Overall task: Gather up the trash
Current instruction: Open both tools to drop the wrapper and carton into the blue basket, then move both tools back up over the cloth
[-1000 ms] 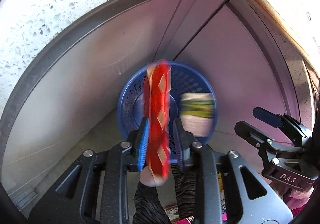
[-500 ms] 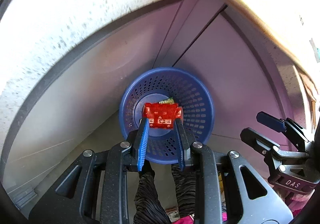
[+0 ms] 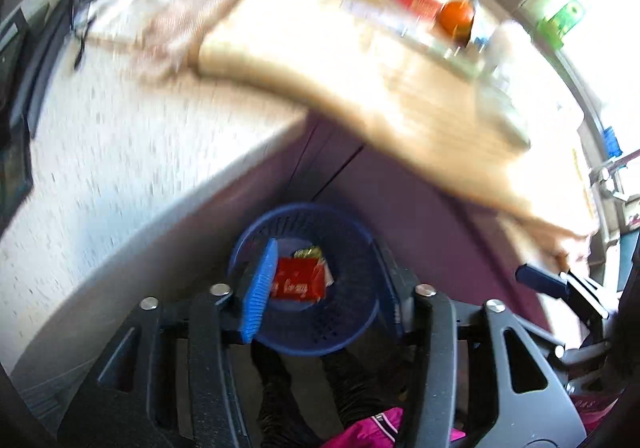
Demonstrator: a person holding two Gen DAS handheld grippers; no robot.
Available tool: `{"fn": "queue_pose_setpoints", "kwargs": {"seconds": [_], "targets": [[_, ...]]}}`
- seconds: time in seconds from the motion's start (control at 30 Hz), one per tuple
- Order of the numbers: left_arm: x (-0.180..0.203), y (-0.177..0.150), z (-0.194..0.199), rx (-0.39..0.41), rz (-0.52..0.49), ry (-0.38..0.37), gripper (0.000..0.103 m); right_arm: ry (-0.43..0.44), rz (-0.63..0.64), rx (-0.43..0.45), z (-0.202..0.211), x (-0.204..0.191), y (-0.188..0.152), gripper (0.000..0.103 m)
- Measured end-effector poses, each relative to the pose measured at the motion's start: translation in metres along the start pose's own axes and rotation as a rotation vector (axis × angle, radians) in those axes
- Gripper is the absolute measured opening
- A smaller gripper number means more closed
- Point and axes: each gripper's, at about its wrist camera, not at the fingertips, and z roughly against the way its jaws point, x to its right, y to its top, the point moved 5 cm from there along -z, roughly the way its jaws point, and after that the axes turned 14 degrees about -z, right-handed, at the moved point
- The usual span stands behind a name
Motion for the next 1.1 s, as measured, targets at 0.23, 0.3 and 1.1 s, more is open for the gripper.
{"fn": "queue_pose_setpoints", "kwargs": {"seconds": [0.23, 0.3, 1.1], "targets": [[0.017, 0.048, 0.030, 0.097, -0.004, -0.033, 0.062, 0.024, 0.051, 0.076, 0.053, 0.005, 0.025, 0.083], [0.025, 0.064, 0.035, 0.120, -0.006, -0.047, 0.063, 0.024, 0.059, 0.104, 0.069, 0.012, 0.035, 0.084], [0.123, 0.163, -0.009, 0.112, -0.063, -0.082, 0.069, -0.158, 0.116, 0.221, 0.132, 0.123, 0.180, 0.094]]}}
